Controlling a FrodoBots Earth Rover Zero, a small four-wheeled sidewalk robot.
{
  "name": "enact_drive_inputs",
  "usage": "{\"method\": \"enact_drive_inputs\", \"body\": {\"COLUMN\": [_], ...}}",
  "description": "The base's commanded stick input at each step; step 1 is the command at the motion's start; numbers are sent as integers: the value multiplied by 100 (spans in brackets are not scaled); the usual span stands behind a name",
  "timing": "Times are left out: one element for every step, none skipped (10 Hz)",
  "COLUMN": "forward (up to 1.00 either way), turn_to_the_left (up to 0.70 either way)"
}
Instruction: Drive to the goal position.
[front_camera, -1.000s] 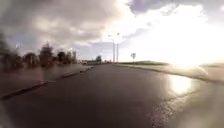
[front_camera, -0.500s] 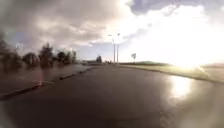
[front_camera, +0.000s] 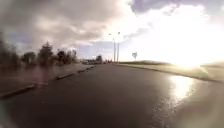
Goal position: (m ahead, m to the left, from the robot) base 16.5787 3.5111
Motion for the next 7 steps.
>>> {"method": "enact_drive_inputs", "body": {"forward": [70, 70, 70, 70, 70, 70, 70], "turn_to_the_left": [-11, -1, 0, 0, 0, 0, 0]}}
